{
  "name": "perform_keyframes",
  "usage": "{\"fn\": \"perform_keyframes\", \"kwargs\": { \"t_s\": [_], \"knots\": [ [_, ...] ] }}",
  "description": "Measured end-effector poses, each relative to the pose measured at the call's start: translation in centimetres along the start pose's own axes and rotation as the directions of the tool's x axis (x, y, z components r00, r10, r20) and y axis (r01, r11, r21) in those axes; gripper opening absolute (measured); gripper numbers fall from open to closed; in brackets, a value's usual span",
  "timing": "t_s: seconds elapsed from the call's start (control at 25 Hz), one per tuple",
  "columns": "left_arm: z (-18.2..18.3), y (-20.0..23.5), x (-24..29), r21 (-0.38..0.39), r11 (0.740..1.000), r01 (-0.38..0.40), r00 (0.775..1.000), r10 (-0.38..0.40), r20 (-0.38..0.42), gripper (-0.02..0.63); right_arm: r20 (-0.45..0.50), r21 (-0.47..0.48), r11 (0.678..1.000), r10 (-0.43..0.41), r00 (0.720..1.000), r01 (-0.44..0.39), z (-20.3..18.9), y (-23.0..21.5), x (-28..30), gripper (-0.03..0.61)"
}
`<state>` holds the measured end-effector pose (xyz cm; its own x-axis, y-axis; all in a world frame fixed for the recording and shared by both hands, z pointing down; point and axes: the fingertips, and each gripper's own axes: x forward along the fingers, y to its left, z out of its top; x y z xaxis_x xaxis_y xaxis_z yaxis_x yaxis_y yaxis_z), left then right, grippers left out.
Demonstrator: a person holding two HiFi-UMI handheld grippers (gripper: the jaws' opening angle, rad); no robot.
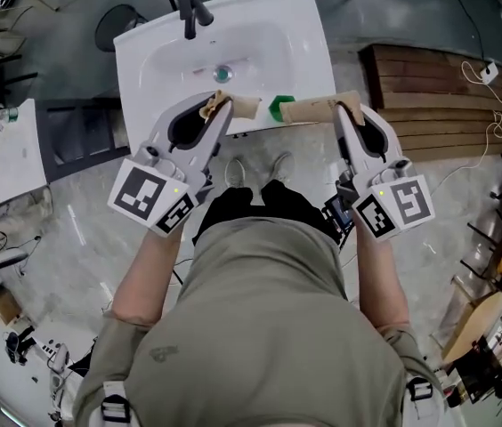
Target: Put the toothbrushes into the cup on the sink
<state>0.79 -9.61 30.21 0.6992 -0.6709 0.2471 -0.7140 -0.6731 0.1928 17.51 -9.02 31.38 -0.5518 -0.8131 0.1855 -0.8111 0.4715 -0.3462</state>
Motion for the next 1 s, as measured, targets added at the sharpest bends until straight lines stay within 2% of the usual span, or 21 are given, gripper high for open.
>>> {"fn": "perform_keyframes", "kwargs": {
  "t_s": [0.36, 1.0],
  "knots": [
    [0.0, 0.9, 0.0, -0.022, 1.0, 0.006, 1.0, -0.006, 0.01, 0.049, -0.023, -0.019, 1.0, -0.016, 1.0, 0.015, -0.3, -0.2, 1.8, 0.048],
    [-1.2, 3.5, 0.2, -0.051, 0.994, 0.097, 0.995, -0.098, -0.002, 0.049, -0.076, -0.08, 0.988, -0.138, 0.988, 0.132, -2.2, 0.3, 3.1, 0.048]
  ]
}}
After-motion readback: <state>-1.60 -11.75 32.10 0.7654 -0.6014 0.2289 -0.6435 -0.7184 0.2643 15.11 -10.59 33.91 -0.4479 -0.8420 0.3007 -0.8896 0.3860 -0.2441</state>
